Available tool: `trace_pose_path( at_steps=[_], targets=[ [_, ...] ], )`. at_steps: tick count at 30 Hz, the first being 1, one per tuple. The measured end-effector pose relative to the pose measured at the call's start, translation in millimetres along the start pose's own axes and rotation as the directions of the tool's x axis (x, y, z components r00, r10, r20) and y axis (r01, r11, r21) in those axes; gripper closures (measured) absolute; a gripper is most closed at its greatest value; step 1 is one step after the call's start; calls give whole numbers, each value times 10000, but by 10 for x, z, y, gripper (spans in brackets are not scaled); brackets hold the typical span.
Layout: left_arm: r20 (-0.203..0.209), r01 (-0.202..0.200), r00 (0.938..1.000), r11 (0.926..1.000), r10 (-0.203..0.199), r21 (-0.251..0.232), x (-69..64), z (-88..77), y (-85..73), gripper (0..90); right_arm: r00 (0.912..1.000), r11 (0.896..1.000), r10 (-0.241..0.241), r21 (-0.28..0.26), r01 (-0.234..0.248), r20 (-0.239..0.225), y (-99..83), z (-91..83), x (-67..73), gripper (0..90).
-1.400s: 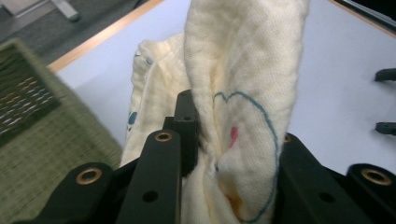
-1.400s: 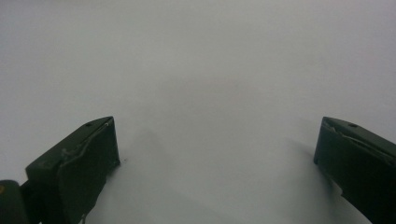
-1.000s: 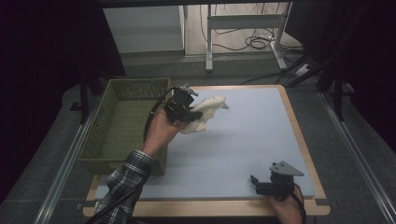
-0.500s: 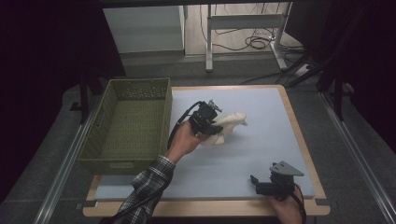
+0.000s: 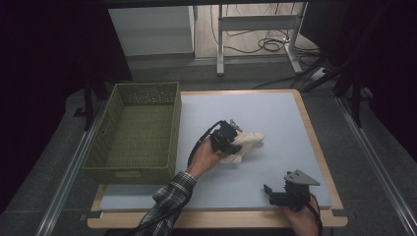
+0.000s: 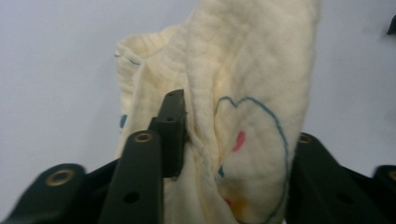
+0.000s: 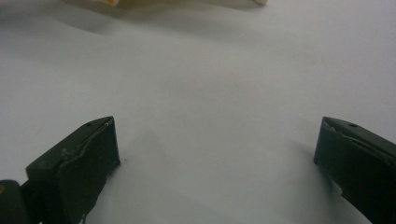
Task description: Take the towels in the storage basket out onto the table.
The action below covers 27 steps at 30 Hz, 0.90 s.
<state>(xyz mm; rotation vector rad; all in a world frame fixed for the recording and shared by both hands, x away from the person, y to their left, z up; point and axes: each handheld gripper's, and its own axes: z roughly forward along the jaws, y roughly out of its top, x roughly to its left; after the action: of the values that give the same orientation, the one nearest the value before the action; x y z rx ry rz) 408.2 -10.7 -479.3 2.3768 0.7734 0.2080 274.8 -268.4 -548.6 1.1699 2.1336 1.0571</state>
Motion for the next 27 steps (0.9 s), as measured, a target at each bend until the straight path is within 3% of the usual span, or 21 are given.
trace_pose_path(
  at_steps=[6, 9, 15, 21, 27],
  targets=[
    [-31, 126, 9999, 9999, -126, -7, -11, 40, -83, 344, 10000, 10000, -2, 5, 2, 11, 0, 0, 2, 0],
    [42, 272, 9996, 9995, -271, -182, -18, -11, -114, 299, 10000, 10000, 14, 6, -14, 18, 0, -1, 4, 0],
    [52, 162, 9999, 9984, -160, -534, -41, -204, -129, 291, 9999, 9996, 55, 266, -57, 102, 33, -4, 15, 3],
    [-67, 169, 9998, 9978, -173, -642, -11, -348, -172, 422, 9999, 9977, -86, 669, 90, -55, 103, -47, 35, 102],
    [233, 604, 9980, 9947, -587, -832, 40, -433, -237, 690, 9987, 9979, -14, 645, 47, -507, 239, -93, -60, 235]
  ],
)
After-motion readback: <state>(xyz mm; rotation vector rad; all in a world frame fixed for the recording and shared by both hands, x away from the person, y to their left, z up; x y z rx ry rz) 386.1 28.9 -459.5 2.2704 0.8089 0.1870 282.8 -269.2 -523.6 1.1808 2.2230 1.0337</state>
